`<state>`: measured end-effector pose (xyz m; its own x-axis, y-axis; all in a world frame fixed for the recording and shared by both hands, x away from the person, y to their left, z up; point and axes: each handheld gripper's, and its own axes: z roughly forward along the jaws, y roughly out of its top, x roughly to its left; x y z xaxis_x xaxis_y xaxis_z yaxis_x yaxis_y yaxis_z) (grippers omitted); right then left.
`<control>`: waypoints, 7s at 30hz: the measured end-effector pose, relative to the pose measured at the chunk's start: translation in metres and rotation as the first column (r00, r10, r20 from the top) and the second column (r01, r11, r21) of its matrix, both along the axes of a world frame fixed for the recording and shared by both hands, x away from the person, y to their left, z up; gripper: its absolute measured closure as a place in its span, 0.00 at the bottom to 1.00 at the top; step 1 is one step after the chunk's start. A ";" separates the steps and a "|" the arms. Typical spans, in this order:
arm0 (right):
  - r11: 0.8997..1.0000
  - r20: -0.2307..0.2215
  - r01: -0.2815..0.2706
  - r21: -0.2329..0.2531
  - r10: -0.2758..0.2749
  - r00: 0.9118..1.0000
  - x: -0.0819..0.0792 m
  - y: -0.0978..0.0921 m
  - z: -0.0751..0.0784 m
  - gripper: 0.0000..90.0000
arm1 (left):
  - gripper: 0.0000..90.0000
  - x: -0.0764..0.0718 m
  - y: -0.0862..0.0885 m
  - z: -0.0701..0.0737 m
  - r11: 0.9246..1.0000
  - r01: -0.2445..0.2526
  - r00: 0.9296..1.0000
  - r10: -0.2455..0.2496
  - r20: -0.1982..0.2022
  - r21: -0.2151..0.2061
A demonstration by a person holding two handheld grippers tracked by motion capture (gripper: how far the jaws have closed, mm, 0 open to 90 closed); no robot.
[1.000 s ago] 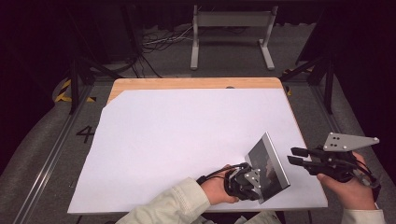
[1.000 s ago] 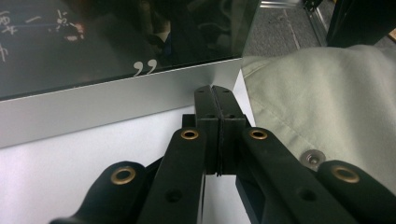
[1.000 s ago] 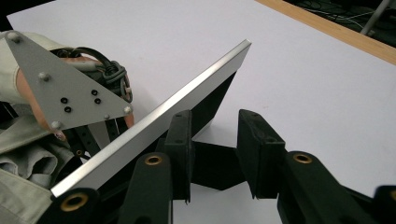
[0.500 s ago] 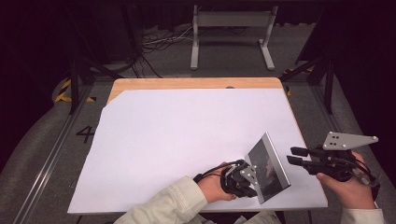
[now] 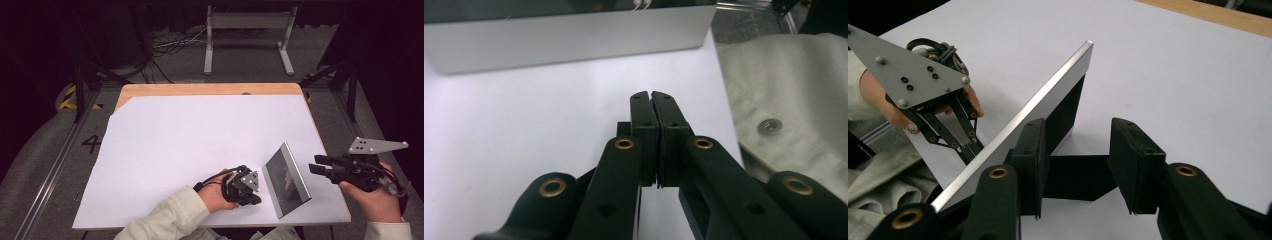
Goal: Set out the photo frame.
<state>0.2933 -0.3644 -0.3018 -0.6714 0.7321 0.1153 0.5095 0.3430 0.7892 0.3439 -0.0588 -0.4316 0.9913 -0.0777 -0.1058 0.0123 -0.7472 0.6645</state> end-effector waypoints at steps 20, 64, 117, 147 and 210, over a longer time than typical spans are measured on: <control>0.980 -0.151 0.198 0.016 -0.193 0.969 -0.002 0.009 0.024 0.53 | 0.98 0.017 0.052 0.013 0.996 -0.085 0.996 0.086 0.037 -0.035; 0.943 -0.283 0.318 -0.098 -0.333 0.900 0.004 0.043 0.045 0.47 | 0.96 0.035 0.078 0.013 0.979 -0.202 0.978 0.202 0.056 -0.009; 0.959 -0.447 0.189 -0.211 -0.267 0.854 0.026 0.077 -0.007 0.56 | 0.95 0.033 0.078 0.011 0.981 -0.195 0.980 0.194 0.050 0.002; 0.927 -0.430 0.196 -0.319 -0.326 0.842 0.022 0.086 -0.002 0.84 | 0.96 0.033 0.078 0.010 0.980 -0.197 0.979 0.197 0.047 0.003; 0.856 -0.332 -0.282 -0.434 0.139 0.933 0.085 0.099 0.057 0.93 | 0.96 0.029 0.131 0.006 0.941 -0.339 0.940 0.339 0.035 0.007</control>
